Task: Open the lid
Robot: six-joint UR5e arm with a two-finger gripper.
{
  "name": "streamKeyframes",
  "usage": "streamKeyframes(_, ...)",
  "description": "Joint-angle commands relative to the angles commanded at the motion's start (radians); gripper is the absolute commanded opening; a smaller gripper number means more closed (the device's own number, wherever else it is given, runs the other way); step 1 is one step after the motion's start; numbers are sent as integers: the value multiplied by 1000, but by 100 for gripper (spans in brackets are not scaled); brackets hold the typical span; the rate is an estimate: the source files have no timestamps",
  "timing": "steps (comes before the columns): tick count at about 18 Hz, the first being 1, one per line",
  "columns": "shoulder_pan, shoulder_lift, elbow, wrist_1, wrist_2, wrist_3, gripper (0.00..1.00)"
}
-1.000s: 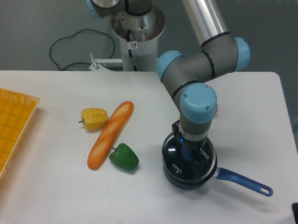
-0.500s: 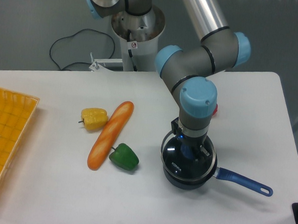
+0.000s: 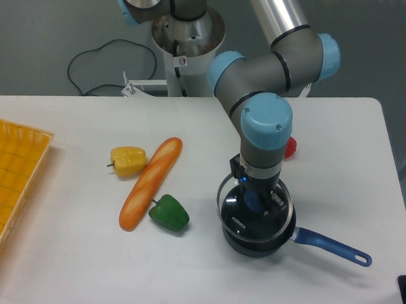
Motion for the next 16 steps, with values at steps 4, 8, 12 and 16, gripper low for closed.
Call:
streamKeyframes(4,0,0,0,0,5,-2,36)
streamKeyframes(8,0,0,-2,0,6,0,36)
streamKeyframes(12,0,2,-2,0,5,0,36)
streamKeyframes(16,2,6,-2,0,0,0,36)
